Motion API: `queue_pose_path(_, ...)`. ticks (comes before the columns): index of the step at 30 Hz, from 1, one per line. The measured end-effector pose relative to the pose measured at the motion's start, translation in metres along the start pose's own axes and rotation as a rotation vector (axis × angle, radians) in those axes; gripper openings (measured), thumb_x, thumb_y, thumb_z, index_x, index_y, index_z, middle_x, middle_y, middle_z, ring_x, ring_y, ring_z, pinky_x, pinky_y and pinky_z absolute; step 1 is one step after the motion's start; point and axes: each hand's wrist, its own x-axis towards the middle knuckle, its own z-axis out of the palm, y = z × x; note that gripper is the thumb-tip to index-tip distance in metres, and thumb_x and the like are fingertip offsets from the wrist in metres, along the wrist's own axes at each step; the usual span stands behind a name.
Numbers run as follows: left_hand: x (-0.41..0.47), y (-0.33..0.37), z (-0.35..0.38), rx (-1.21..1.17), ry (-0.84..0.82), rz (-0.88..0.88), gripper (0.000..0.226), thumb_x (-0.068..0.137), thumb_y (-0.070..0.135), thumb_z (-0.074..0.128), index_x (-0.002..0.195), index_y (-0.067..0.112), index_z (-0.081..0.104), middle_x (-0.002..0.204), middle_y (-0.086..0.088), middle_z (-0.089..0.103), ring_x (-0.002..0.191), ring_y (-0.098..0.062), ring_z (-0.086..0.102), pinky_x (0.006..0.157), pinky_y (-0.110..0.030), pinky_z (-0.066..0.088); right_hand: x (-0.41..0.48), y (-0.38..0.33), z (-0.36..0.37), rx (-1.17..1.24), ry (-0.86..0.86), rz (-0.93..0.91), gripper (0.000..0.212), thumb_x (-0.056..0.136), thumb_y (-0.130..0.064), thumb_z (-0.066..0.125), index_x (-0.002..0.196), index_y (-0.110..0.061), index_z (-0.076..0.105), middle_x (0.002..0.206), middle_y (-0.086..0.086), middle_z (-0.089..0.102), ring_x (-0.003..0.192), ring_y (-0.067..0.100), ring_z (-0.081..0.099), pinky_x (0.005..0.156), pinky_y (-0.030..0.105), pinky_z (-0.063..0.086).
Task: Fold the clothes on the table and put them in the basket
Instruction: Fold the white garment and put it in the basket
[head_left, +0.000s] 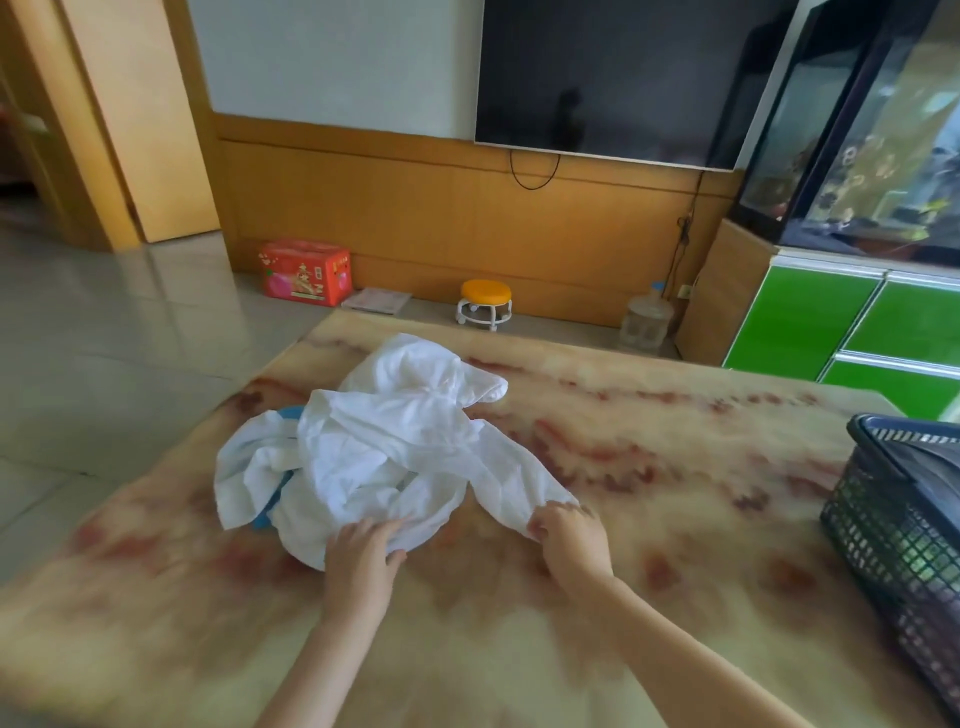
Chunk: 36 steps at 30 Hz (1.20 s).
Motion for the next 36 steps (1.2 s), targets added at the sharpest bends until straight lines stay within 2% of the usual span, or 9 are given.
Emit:
queue_pose_path(4, -0.010, 0.013, 0.005, -0.121, 0.088, 0.087, 0.028, 0.060, 0.005, 0.086, 0.079, 0.024, 0.077, 0.067, 0.012, 0.069, 0.062, -0.010, 0.062, 0.060, -0.027, 0.052, -0.012, 0.046, -0.019, 0.020, 0.015, 0.068, 0.015, 0.087, -0.024, 0.059, 0.090, -0.031, 0.071, 0.096, -0.011, 0.070, 0.096, 0.021, 0.058, 0.069, 0.025, 0.031)
queue_pose_path(11, -0.059, 0.103, 0.014, -0.491, -0.288, 0.243, 0.021, 0.082, 0.023, 0.070, 0.102, 0.030, 0.073, 0.092, 0.008, 0.071, 0.088, -0.006, 0.064, 0.087, -0.024, 0.048, -0.058, 0.141, -0.075, 0.020, -0.170, 0.246, 0.031, 0.083, -0.021, 0.065, 0.068, -0.048, 0.057, 0.088, -0.014, 0.068, 0.092, 0.013, 0.065, 0.075, 0.024, 0.046)
queue_pose_path(14, -0.067, 0.133, 0.015, -0.486, -0.464, 0.326, 0.026, 0.085, 0.029, 0.068, 0.111, 0.030, 0.069, 0.109, 0.010, 0.068, 0.097, -0.001, 0.062, 0.092, -0.014, 0.044, -0.063, 0.148, -0.085, 0.249, -0.056, 0.211, 0.024, 0.085, -0.019, 0.066, 0.088, -0.042, 0.065, 0.109, -0.008, 0.066, 0.102, 0.016, 0.062, 0.081, 0.022, 0.045)
queue_pose_path(18, -0.042, 0.124, 0.003, -0.376, 0.006, 0.246, 0.026, 0.083, 0.017, 0.069, 0.109, 0.021, 0.069, 0.117, 0.008, 0.062, 0.110, -0.011, 0.057, 0.094, -0.012, 0.036, -0.058, 0.092, -0.076, 0.624, -0.123, 0.114, 0.045, 0.076, -0.050, 0.074, 0.118, -0.045, 0.057, 0.122, -0.016, 0.057, 0.106, 0.003, 0.056, 0.091, 0.018, 0.044)
queue_pose_path(21, -0.023, 0.095, -0.008, -0.074, 0.123, 0.077, 0.055, 0.080, 0.032, 0.073, 0.131, 0.020, 0.054, 0.142, -0.009, 0.044, 0.134, -0.031, 0.039, 0.106, -0.042, 0.035, -0.052, 0.057, -0.046, 0.493, -0.275, -0.029, 0.075, 0.064, -0.067, 0.071, 0.133, -0.046, 0.047, 0.129, -0.024, 0.044, 0.123, -0.003, 0.036, 0.110, 0.028, 0.029)
queue_pose_path(23, -0.020, 0.080, -0.011, -0.007, -0.084, -0.095, 0.068, 0.090, 0.047, 0.055, 0.148, 0.028, 0.024, 0.158, -0.006, 0.014, 0.146, -0.026, 0.009, 0.115, -0.045, 0.016, -0.048, 0.050, -0.023, 0.209, -0.251, -0.127, 0.054, 0.071, -0.061, 0.068, 0.122, -0.047, 0.056, 0.121, -0.028, 0.048, 0.115, -0.003, 0.037, 0.109, 0.026, 0.026)
queue_pose_path(26, -0.023, 0.069, -0.008, -0.082, -0.155, -0.109, 0.065, 0.094, 0.049, 0.045, 0.149, 0.033, 0.015, 0.159, -0.003, 0.006, 0.147, -0.019, 0.002, 0.117, -0.043, 0.012, -0.049, 0.063, -0.018, 0.111, -0.122, -0.133, 0.012, 0.080, -0.040, 0.061, 0.088, -0.041, 0.070, 0.101, -0.021, 0.062, 0.104, 0.005, 0.051, 0.088, 0.025, 0.040)
queue_pose_path(33, -0.013, 0.080, 0.001, -0.222, -0.187, -0.130, 0.066, 0.093, 0.050, 0.044, 0.150, 0.036, 0.011, 0.160, -0.001, 0.006, 0.147, -0.020, 0.004, 0.117, -0.039, 0.014, -0.075, 0.169, -0.081, 0.166, -0.181, 0.192, 0.014, 0.082, -0.030, 0.072, 0.073, -0.019, 0.068, 0.080, -0.008, 0.070, 0.082, 0.015, 0.066, 0.068, 0.025, 0.045)
queue_pose_path(36, -0.009, 0.096, 0.012, -0.307, -0.271, -0.083, 0.063, 0.093, 0.052, 0.042, 0.148, 0.040, 0.013, 0.159, 0.000, 0.009, 0.146, -0.017, 0.006, 0.117, -0.042, 0.015, -0.086, 0.171, -0.108, 0.431, -0.181, 0.188, 0.009, 0.076, -0.030, 0.078, 0.078, -0.037, 0.074, 0.085, -0.022, 0.071, 0.085, -0.004, 0.064, 0.075, 0.014, 0.046)
